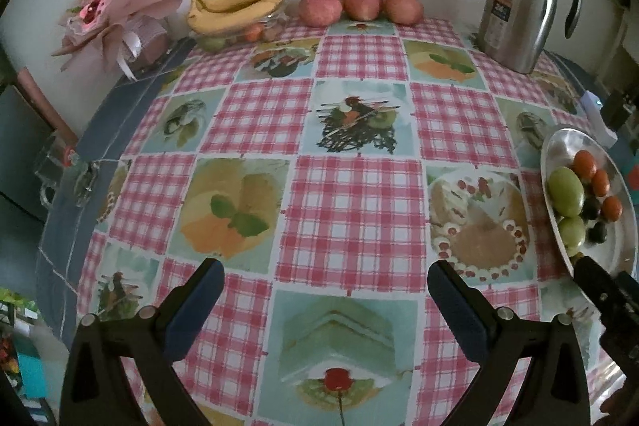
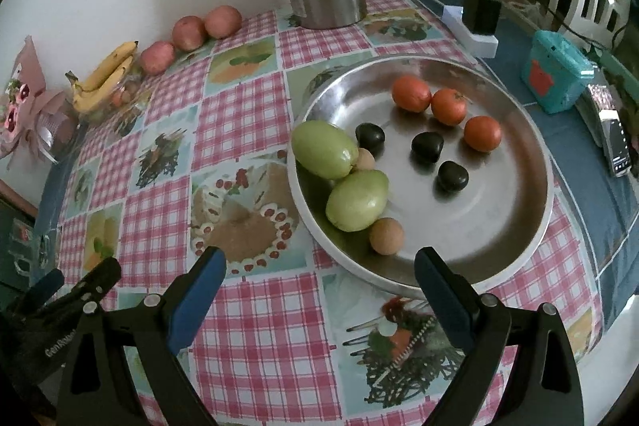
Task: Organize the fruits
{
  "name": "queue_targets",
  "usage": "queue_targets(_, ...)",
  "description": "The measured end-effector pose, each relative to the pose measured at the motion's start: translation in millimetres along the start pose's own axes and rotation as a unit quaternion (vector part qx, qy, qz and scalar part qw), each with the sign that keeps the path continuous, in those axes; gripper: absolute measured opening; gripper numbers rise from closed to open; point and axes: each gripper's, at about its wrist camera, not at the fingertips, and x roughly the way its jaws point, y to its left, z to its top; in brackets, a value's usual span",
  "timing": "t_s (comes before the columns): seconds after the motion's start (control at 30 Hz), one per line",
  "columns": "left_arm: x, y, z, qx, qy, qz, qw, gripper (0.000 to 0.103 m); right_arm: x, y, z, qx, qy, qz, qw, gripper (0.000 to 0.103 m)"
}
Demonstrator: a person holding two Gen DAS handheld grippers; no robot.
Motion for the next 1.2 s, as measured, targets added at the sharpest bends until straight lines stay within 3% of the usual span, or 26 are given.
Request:
queue_targets(0.17,-1,6,-3,-0.006,0.014,-0.001,0.9999,0.103,-8,2,-1,-0.007,-0.011,-0.006,1.000,0.096)
queue_targets(1.2,-17,17,1,-0.020,-0.002,-0.015,0.9997,0.103,-14,2,-2,-0.016,-0.015,-0.016,1.000,0.096)
